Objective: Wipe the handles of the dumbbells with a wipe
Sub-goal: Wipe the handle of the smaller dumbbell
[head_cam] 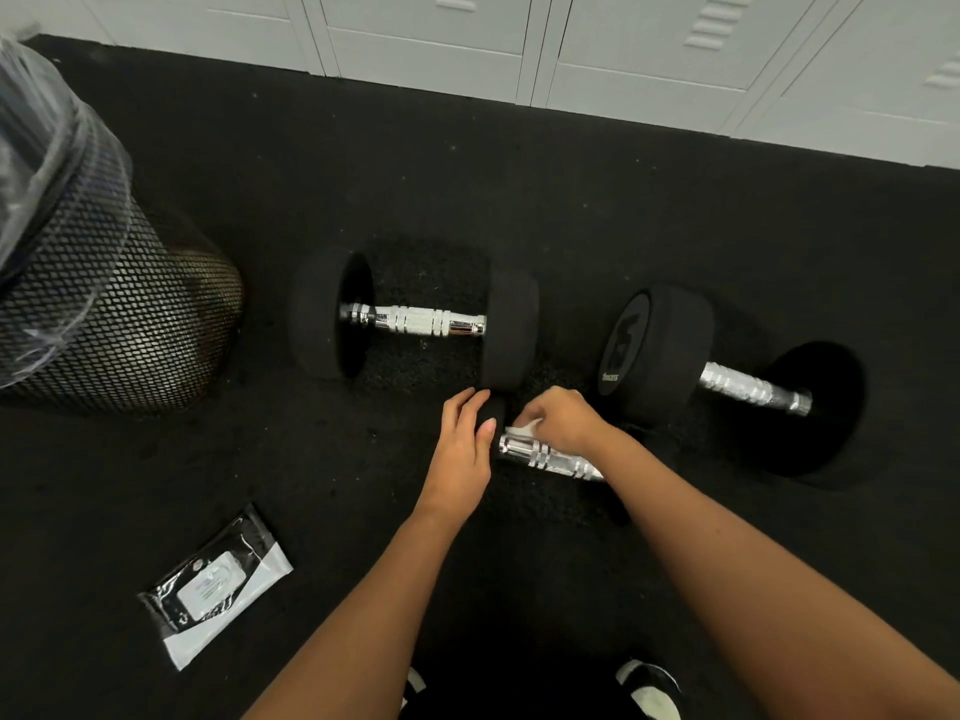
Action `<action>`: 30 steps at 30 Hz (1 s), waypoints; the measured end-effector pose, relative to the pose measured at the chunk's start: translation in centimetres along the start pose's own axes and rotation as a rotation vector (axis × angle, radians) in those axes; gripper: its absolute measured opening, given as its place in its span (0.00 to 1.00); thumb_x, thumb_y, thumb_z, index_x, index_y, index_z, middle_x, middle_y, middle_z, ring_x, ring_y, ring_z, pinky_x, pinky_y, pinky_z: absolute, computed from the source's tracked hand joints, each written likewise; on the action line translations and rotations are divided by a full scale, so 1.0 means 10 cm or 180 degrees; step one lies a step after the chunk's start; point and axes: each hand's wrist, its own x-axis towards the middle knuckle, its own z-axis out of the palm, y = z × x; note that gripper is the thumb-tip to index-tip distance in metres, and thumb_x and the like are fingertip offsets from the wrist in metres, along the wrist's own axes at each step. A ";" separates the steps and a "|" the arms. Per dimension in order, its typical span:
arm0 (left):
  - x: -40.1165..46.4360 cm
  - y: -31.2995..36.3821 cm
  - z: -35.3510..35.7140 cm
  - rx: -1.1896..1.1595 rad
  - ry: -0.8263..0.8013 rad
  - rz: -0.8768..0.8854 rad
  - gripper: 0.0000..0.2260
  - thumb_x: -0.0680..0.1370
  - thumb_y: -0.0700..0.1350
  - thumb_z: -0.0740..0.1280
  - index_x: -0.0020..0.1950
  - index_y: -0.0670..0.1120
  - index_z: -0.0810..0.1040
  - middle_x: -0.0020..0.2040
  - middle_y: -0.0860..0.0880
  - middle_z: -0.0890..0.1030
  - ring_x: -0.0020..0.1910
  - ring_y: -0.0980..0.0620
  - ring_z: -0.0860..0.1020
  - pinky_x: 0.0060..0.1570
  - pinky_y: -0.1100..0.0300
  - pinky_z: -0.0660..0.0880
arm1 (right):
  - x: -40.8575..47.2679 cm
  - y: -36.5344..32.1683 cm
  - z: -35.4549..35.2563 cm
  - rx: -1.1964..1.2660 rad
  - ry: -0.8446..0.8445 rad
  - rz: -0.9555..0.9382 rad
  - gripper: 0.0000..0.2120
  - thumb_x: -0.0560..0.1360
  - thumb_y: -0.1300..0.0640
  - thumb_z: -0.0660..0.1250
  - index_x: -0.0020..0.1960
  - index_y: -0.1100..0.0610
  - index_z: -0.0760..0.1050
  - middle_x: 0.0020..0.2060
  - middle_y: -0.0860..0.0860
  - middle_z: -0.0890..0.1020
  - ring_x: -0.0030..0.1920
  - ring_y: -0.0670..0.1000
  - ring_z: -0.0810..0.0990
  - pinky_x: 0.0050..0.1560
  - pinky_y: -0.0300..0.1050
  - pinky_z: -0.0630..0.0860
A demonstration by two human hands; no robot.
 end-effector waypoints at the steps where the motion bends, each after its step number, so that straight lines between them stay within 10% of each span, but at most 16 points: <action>1: 0.00 0.00 0.00 -0.0010 -0.0018 0.0000 0.18 0.82 0.45 0.53 0.72 0.45 0.63 0.71 0.50 0.60 0.65 0.61 0.64 0.60 0.73 0.59 | 0.01 -0.07 0.03 -0.0052 0.0064 0.0016 0.16 0.74 0.69 0.61 0.54 0.56 0.81 0.54 0.55 0.81 0.56 0.54 0.78 0.58 0.42 0.74; 10: 0.01 -0.01 -0.01 -0.0084 -0.0078 -0.0051 0.18 0.82 0.45 0.54 0.72 0.45 0.63 0.71 0.50 0.60 0.67 0.57 0.65 0.63 0.68 0.61 | -0.51 0.03 0.49 -0.1048 0.0717 -0.0584 0.24 0.76 0.68 0.60 0.69 0.54 0.66 0.70 0.53 0.68 0.71 0.56 0.65 0.68 0.50 0.67; 15: 0.02 -0.02 0.00 -0.0062 -0.0072 -0.0054 0.18 0.82 0.44 0.54 0.72 0.44 0.64 0.71 0.50 0.60 0.65 0.59 0.65 0.61 0.70 0.60 | -0.59 -0.19 0.56 -0.1202 0.1079 -0.0638 0.19 0.76 0.67 0.61 0.67 0.61 0.68 0.62 0.56 0.74 0.62 0.53 0.74 0.60 0.45 0.73; 19: 0.02 -0.01 -0.01 -0.0057 -0.0106 -0.0064 0.18 0.82 0.44 0.53 0.72 0.45 0.63 0.71 0.50 0.60 0.65 0.59 0.64 0.62 0.69 0.60 | -0.67 0.01 0.55 -0.1244 0.1246 -0.1021 0.26 0.56 0.70 0.79 0.53 0.63 0.80 0.52 0.57 0.82 0.54 0.56 0.82 0.52 0.44 0.78; 23: 0.03 -0.01 -0.01 -0.0045 -0.0087 -0.0092 0.18 0.82 0.44 0.54 0.72 0.45 0.64 0.71 0.50 0.60 0.64 0.61 0.64 0.62 0.69 0.60 | -0.66 -0.08 0.54 -0.1236 0.0977 -0.0885 0.24 0.75 0.70 0.61 0.70 0.62 0.64 0.71 0.55 0.66 0.73 0.53 0.61 0.70 0.43 0.61; 27: 0.03 -0.02 -0.02 -0.0049 -0.0108 -0.0058 0.18 0.82 0.44 0.53 0.71 0.45 0.64 0.71 0.49 0.60 0.64 0.61 0.64 0.62 0.69 0.60 | -0.70 -0.01 0.64 -0.1292 0.1160 -0.1141 0.28 0.56 0.68 0.79 0.55 0.62 0.80 0.55 0.55 0.82 0.57 0.53 0.80 0.55 0.43 0.76; 30: 0.03 -0.01 -0.01 -0.0056 -0.0116 -0.0098 0.18 0.82 0.44 0.53 0.72 0.45 0.63 0.71 0.50 0.60 0.65 0.58 0.65 0.62 0.68 0.61 | -0.81 0.10 0.74 -0.0659 0.1091 -0.1072 0.22 0.60 0.72 0.75 0.54 0.62 0.80 0.52 0.56 0.83 0.53 0.55 0.82 0.51 0.49 0.80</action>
